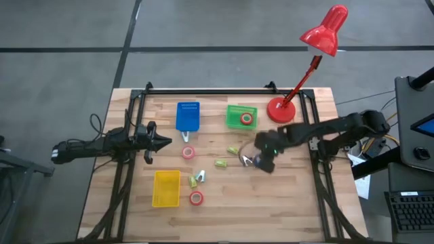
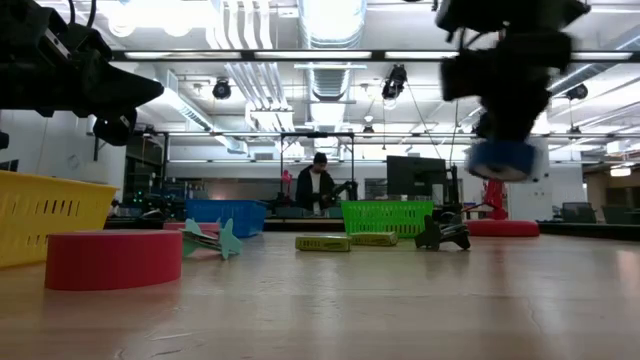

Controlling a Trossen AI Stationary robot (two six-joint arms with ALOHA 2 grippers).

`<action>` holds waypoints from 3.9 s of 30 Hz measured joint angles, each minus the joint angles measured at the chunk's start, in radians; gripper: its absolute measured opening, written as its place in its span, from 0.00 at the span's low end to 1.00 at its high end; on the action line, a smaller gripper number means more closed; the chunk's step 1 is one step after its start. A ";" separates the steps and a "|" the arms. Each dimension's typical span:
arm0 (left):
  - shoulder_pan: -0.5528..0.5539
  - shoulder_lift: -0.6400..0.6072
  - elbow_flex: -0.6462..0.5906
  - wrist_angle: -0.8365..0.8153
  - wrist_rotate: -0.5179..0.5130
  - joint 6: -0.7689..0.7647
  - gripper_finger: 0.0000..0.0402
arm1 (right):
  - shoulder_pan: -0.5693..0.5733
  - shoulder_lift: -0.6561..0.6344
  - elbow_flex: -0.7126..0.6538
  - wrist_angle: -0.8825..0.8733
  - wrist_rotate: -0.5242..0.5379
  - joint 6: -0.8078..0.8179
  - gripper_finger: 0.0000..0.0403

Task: Pick and place Stapler, Stapler remover, tape
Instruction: Put the blue tape into the green basket, then put the pink tape into the green basket

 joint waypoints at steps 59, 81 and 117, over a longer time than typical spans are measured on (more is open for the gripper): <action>0.000 0.000 0.000 0.000 0.000 0.000 0.07 | -0.566 0.476 0.475 -0.119 0.148 -0.150 0.35; 0.000 0.000 0.000 0.000 0.000 0.000 0.07 | -0.464 0.329 0.475 -0.023 -0.010 -0.139 0.49; 0.001 0.013 -0.002 0.478 -0.300 -0.562 0.07 | -0.358 0.329 0.471 -0.211 -0.207 -0.196 0.40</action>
